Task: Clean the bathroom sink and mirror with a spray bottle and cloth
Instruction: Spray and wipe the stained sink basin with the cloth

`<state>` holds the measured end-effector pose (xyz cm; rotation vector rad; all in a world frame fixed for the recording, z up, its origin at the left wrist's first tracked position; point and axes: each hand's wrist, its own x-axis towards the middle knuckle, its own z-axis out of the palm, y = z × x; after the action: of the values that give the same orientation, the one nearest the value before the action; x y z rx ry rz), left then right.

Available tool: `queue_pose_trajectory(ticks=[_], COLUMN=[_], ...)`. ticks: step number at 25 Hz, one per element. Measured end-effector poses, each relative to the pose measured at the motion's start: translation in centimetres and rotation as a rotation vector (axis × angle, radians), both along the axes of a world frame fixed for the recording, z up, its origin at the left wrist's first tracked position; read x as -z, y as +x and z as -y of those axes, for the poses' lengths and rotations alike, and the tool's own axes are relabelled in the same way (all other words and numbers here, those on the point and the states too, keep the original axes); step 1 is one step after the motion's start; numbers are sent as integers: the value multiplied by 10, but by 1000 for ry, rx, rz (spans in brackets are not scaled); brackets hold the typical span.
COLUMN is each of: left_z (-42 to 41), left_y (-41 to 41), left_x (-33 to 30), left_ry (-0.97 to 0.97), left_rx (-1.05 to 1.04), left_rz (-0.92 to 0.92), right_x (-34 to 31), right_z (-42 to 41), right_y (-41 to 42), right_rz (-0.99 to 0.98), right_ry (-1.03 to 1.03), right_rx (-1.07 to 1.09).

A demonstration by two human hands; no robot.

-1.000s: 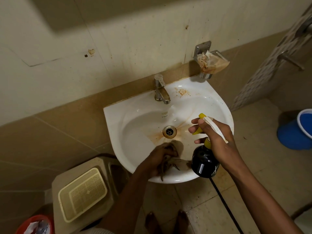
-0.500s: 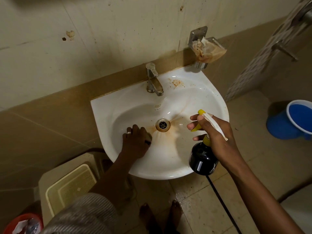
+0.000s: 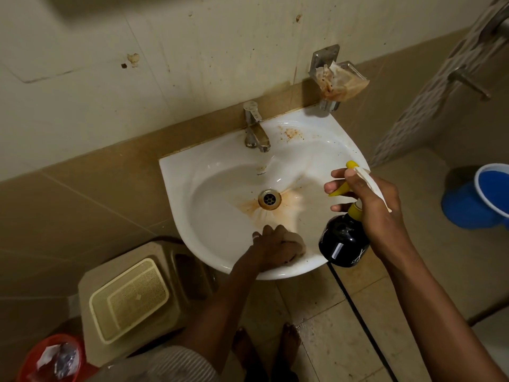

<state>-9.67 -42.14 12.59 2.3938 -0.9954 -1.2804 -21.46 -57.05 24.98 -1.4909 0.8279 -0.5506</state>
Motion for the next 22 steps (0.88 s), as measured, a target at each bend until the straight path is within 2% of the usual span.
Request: queue_pose_trajectory(ticks=[2, 5, 9, 13, 18, 22], left_z=[2, 3, -7, -27, -71, -99], left_y=[-7, -10, -16, -4, 22, 40], left_x=[-4, -8, -11, -11, -14, -9], left_ry=[-68, -250, -471, -599, -659, -580], left_rx=[15, -83, 14, 163, 180, 221], left_rz=[-32, -175, -137, -106, -27, 111], right_x=[-1, -5, -12, -17, -18, -19], right_z=[2, 3, -2, -7, -11, -21], right_y=[-5, -9, -7, -4, 3, 15], right_rz=[-3, -9, -8, -1, 2, 14], right_ry=[-13, -37, -49, -55, -47, -26], right_rx=[14, 17, 32, 21, 21, -14])
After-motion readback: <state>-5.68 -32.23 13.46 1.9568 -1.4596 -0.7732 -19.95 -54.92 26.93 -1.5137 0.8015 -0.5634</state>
